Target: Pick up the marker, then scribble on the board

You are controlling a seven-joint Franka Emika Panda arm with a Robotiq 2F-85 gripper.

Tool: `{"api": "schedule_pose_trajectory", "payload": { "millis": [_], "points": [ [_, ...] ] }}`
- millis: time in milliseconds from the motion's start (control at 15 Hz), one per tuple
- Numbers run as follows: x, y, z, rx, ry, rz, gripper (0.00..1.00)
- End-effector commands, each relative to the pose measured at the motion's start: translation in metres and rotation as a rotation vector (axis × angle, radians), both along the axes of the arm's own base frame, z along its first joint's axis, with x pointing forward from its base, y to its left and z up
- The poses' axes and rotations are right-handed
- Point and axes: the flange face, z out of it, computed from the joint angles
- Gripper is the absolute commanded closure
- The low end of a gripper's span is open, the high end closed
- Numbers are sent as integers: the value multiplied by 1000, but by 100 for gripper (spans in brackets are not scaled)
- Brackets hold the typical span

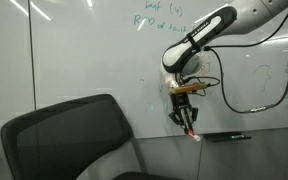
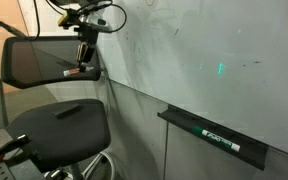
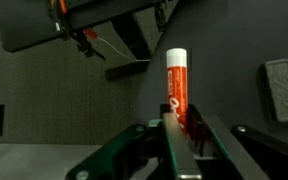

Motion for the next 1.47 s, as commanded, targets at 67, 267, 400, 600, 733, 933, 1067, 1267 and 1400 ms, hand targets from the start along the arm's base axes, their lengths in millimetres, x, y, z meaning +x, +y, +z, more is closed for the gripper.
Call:
{"api": "schedule_pose_trajectory", "payload": {
  "millis": [67, 267, 400, 600, 733, 933, 1067, 1267, 1400],
  "points": [
    [-19, 51, -56, -112, 76, 108, 95],
    [-27, 84, -103, -145, 101, 160, 95],
    [-27, 94, -135, -138, 111, 152, 95],
    [-29, 100, -177, -102, 104, 144, 95],
    [-30, 104, -198, -81, 82, 148, 95],
    [-30, 106, -221, -45, 54, 154, 95],
    [-30, 109, -230, -21, 19, 159, 95],
    [-31, 116, -239, 7, -35, 170, 95],
    [-33, 117, -242, 20, -63, 176, 95]
  ]
}}
